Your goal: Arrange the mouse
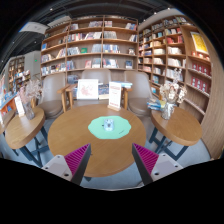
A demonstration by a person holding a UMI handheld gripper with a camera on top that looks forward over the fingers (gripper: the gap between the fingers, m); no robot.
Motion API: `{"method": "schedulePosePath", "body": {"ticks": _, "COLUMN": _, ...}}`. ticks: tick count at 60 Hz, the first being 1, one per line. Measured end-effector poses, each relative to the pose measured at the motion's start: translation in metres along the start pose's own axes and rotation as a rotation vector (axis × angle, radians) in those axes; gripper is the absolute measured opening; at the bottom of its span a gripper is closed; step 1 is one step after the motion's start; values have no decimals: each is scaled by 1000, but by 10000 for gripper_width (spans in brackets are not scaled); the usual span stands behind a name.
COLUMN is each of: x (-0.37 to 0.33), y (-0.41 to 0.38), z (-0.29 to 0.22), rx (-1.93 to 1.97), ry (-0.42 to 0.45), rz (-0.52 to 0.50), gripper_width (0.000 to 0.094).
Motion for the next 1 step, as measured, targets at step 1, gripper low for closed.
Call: {"method": "schedulePosePath", "body": {"ticks": 1, "x": 0, "y": -1, "z": 1, "rx": 1, "ry": -1, "rz": -4, "gripper_width": 845}}
Point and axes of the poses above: the point between the fingertips, and its own axes, seen from behind it with the camera up: y to the right, z down, x forward, the way the camera looks, the point moved 10 cm from there along -x, backward, against the way the camera looks, and after that the axes turned 3 degrees about z, right-handed, at the moved point
